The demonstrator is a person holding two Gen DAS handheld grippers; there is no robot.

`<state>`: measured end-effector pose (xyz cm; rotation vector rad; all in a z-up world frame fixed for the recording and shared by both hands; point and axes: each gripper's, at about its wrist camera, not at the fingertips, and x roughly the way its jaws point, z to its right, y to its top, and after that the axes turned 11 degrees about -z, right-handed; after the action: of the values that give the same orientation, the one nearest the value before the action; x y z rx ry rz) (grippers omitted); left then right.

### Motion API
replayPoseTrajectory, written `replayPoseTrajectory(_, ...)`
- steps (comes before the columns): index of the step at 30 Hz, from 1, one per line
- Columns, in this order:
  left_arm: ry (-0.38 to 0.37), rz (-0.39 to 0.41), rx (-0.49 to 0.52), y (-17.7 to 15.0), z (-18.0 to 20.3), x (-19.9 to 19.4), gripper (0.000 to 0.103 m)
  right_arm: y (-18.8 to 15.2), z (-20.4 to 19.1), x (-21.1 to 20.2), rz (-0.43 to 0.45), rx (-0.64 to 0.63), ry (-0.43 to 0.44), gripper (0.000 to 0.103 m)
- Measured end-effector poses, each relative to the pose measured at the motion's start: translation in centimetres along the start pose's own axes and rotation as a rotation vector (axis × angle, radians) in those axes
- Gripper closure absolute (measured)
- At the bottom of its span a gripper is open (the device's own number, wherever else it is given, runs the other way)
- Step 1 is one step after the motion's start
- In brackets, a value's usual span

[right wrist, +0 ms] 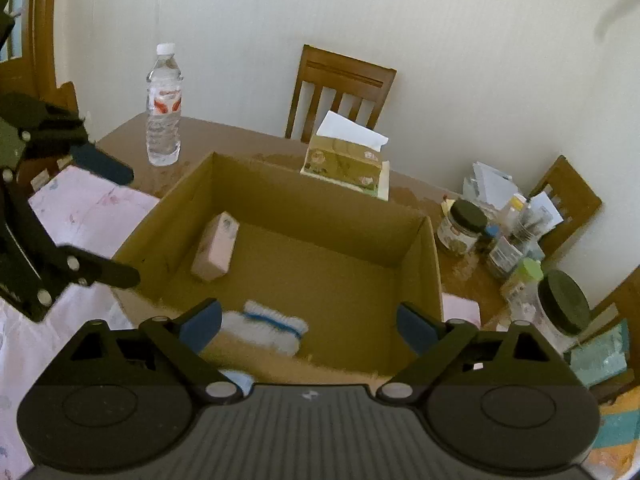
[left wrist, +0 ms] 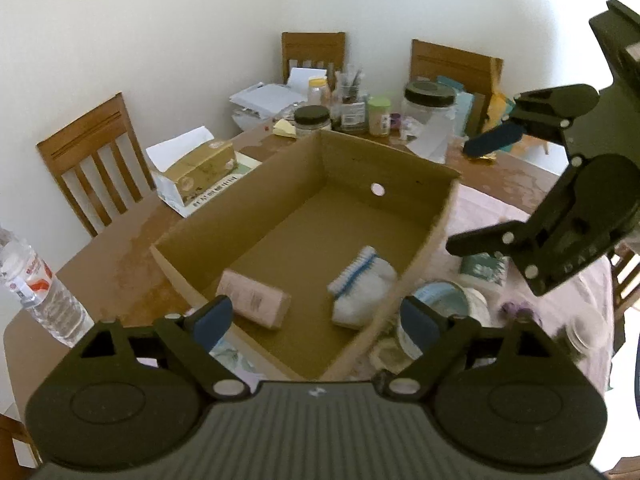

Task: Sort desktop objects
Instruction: 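Carry both items into the cardboard box and open both grippers, then withdraw both grippers from the box back toward the cloth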

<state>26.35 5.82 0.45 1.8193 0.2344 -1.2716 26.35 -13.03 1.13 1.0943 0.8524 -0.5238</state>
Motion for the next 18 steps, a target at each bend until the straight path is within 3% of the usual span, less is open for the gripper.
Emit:
replayPoseTrajectory(11,0.000,-0.035,0.117,-4.9,3.5,-1.1,0.012,-6.6,-4.6,-4.1,-0.039,0.057,-0.029,0.006)
replayPoseTrajectory(18,0.004,-0.054,0.107,-7.4,5.3,-0.8,0.012,-10.7,-6.0,-6.7,-0.022,0.110,-0.050,0.005)
